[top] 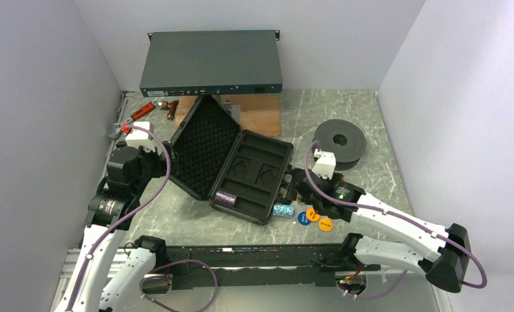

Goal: Pack up texas hold em set

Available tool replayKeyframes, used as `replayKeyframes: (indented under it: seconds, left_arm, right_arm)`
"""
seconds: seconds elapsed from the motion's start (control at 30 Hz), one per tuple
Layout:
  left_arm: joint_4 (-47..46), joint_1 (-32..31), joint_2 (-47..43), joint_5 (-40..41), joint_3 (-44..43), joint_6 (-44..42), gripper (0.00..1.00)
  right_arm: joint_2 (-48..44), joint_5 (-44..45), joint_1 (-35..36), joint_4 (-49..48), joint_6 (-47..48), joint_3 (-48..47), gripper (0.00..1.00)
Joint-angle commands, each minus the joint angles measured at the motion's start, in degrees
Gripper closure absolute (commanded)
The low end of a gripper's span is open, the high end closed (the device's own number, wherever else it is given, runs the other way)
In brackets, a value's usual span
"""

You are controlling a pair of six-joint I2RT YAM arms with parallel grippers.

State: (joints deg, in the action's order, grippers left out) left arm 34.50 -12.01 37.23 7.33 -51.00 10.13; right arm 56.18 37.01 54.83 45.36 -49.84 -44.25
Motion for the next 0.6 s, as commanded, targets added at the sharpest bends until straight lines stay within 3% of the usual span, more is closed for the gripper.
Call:
replayKeyframes:
  seconds: [0.0,0.3,0.57]
  left_arm:
    - [-2.3,0.4,-0.6,-0.9,-0.4,-0.6,0.00]
    - [-2.3,0.3,-1.0,-1.5,-0.4,-0.4,0.00]
    - [-2.3,0.3,-0.9,-1.5,-0.3,-0.4,0.00]
  right_arm:
    - [-2.2,2.3,-1.7,6.9,-10.6,1.4,0.00]
    - [-1.7,-1.7,-4.7,11.8,-19.1,4.2,0.08]
    - [-3.7,-10.5,-11.0,5.1,-13.2,9.5,0.06]
